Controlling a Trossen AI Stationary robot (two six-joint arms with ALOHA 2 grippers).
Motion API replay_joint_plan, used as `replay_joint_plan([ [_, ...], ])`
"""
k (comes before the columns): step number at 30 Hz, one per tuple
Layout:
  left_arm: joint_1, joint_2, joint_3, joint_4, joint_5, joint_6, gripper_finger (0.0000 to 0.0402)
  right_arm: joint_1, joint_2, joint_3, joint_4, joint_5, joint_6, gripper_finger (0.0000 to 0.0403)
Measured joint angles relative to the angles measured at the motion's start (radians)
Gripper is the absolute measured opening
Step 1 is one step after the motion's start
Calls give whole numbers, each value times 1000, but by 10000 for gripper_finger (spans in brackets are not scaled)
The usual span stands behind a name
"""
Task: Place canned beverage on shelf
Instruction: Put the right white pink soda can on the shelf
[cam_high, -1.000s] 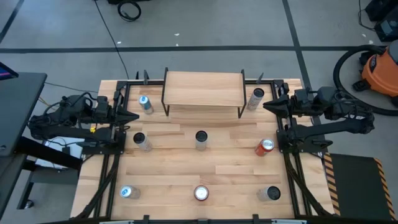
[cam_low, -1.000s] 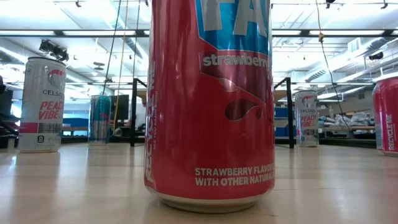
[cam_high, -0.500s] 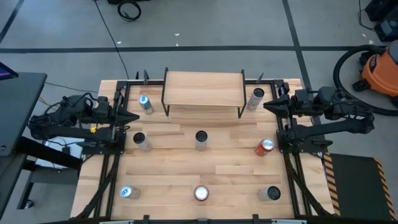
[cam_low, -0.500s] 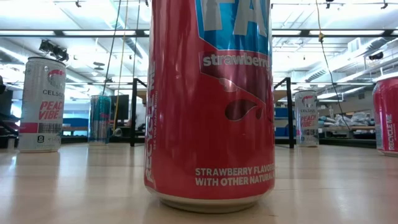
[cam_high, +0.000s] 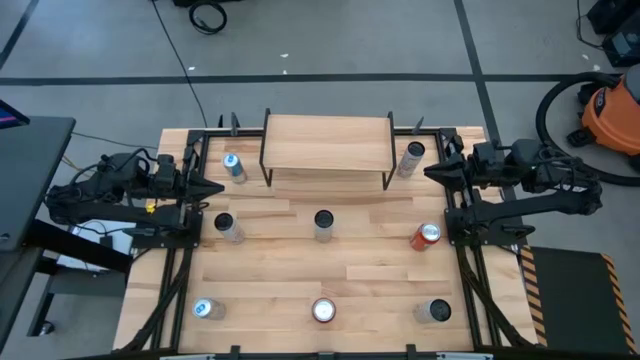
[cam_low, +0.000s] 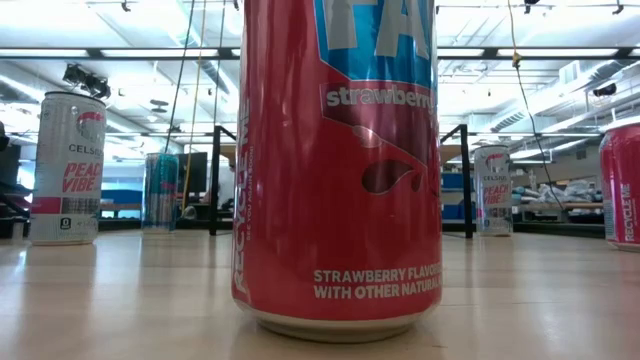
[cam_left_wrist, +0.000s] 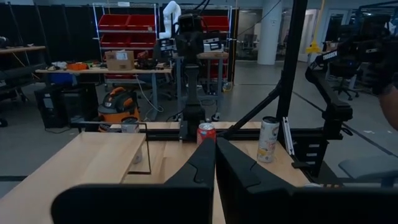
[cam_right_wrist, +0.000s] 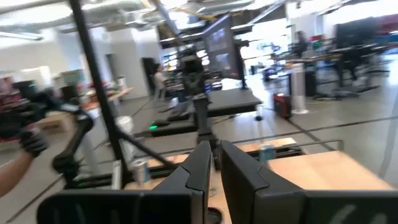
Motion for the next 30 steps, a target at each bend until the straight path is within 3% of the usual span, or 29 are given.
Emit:
replay_joint_plan([
  [3,0,0,0,3,0,0,16,0,0,0,0,45,7,45],
  [14,0,0,0,3,0,-1,16,0,25,0,64,53,-3,45],
  [20,0,0,0,4,0,-5,16,-1,32,0,81,62,-136,45],
  [27,0,0,0,3,0,-17,16,-1,30,0,120,246,-211,45],
  [30,0,0,0,-6,0,-27,16,-1,29,0,119,269,-211,45],
])
